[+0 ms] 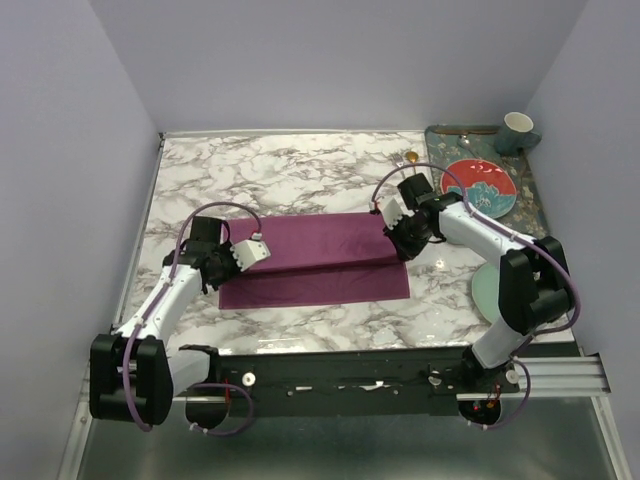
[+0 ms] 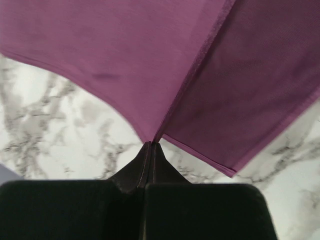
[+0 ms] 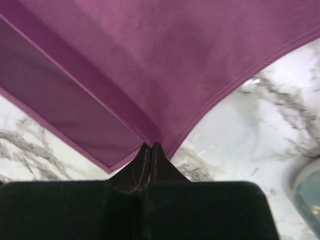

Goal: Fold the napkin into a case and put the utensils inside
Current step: Fold and flatten the napkin at the center of the board.

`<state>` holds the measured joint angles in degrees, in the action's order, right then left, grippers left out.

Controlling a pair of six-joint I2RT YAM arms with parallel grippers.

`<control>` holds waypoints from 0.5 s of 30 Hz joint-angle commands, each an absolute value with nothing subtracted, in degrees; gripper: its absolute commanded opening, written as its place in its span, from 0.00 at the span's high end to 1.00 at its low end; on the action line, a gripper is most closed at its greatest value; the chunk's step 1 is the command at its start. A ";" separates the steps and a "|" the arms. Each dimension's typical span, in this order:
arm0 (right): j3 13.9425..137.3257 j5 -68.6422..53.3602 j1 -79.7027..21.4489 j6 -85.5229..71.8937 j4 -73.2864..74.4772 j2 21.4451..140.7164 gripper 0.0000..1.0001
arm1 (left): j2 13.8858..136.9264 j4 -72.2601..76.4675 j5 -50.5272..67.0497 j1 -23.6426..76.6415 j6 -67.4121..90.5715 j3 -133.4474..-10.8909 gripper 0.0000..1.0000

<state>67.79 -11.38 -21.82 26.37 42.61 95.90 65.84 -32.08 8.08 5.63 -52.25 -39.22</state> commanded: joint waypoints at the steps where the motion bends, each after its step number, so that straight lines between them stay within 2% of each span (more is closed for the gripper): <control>1: 63.55 -12.39 -22.76 25.66 41.75 92.03 0.99 | 61.80 -40.25 10.81 4.92 -57.21 -36.04 1.00; 15: 59.15 -13.18 -24.34 25.66 41.40 89.82 0.99 | 57.39 -44.64 10.72 4.92 -61.26 -33.31 1.00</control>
